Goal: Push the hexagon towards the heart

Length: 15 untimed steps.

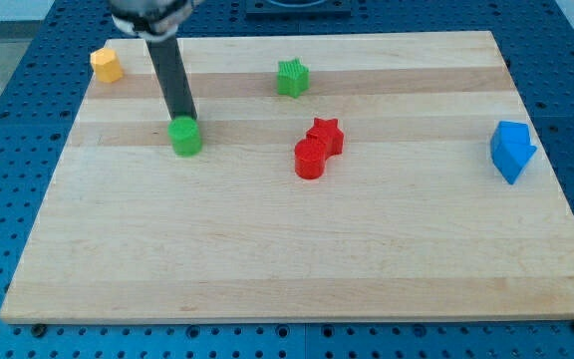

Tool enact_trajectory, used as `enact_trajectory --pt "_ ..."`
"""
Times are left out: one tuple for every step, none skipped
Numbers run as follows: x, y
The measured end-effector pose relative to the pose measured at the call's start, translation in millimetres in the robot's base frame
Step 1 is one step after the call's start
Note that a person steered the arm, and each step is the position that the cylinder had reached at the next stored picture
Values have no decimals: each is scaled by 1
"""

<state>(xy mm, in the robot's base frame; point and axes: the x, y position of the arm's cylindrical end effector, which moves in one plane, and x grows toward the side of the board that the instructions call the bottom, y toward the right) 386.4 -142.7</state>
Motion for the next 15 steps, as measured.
enact_trajectory --pt "55 10" --pt "103 10" --pt "119 46" --pt "119 45" --pt "119 45" --pt "130 45" --pt "148 45" --pt "159 45" --pt "158 32" --pt "135 -5" --pt "113 -27" --pt "138 -57" --pt "131 -55" --pt "106 -101" --pt "141 -119"
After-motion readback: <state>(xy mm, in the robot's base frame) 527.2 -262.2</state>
